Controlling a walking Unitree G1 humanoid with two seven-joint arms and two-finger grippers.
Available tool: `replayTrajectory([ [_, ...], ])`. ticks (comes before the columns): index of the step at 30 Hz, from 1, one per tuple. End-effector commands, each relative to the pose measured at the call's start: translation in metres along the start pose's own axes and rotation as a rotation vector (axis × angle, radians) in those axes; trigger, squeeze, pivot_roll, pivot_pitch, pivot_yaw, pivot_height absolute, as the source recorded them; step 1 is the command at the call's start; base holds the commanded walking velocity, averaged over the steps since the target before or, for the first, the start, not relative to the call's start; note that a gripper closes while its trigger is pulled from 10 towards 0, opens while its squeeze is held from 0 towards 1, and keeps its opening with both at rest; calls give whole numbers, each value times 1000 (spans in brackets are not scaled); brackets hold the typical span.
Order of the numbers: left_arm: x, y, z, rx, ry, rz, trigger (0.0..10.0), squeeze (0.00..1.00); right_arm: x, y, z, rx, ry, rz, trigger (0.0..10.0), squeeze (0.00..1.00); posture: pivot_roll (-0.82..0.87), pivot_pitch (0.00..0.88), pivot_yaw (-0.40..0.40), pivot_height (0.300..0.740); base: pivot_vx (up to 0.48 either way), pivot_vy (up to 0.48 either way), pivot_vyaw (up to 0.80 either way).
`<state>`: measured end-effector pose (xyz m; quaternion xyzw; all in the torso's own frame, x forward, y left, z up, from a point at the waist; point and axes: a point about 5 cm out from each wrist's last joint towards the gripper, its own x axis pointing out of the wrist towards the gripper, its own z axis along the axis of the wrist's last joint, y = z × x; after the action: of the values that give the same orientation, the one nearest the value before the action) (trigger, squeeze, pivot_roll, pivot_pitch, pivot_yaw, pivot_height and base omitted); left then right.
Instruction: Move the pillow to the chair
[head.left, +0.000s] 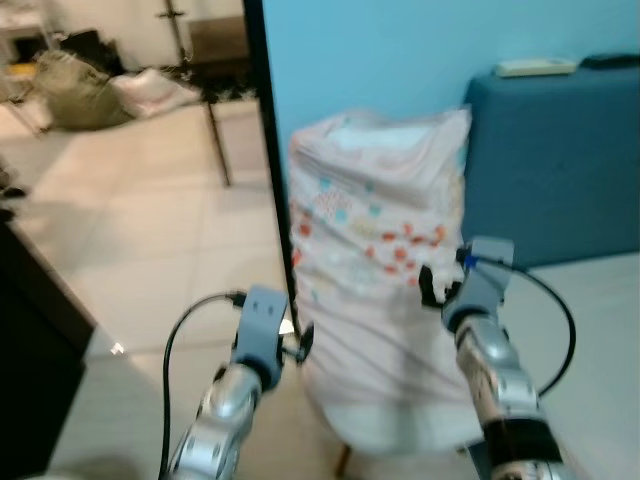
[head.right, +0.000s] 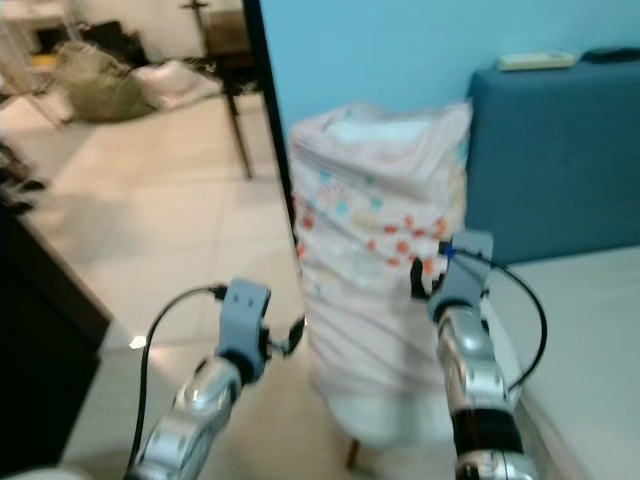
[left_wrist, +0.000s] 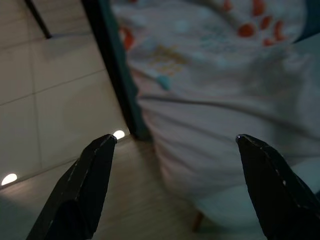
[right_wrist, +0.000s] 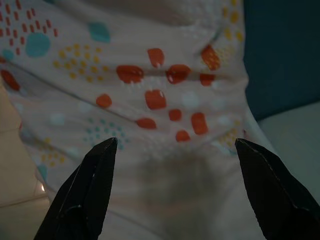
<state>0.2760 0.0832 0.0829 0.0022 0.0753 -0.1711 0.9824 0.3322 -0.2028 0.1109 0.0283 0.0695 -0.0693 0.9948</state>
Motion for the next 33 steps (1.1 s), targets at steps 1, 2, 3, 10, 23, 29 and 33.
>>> replayTrajectory([
  [1, 0, 1, -2, 7, 14, 4, 10000, 0, -1, 0, -4, 4, 18, -5, 10000, 0, -62, 65, 24, 740, -296, 0, 0],
  [2, 0, 1, -3, 7, 15, 5, 10000, 0, -1, 1, -4, 4, 20, -4, 10000, 0, -62, 65, 24, 740, -296, 0, 0],
  [3, -1, 2, -3, 6, 15, 5, 10000, 0, 0, 1, -5, 4, 22, -3, 10000, 0, -62, 65, 24, 740, -300, 0, 0],
  [10, -1, 1, -3, 6, 16, 3, 10000, 0, -1, 1, -7, 4, 29, 0, 10000, 0, -58, 69, 24, 740, -300, 0, 0],
  [23, -1, 5, -3, 13, 13, 18, 10000, 0, -2, 1, -12, 11, 56, 9, 10000, 0, -55, 63, 27, 740, -226, 0, -149],
  [29, -2, 7, -3, 17, 13, 20, 10000, 0, -2, -3, -16, 27, 80, -4, 10000, 0, -54, 62, 28, 740, 0, 0, -742],
  [33, -2, 6, -4, 17, 16, 16, 10000, 0, -2, -6, -20, 32, 97, -22, 10000, 0, -55, 64, 29, 740, 0, 0, -741],
])
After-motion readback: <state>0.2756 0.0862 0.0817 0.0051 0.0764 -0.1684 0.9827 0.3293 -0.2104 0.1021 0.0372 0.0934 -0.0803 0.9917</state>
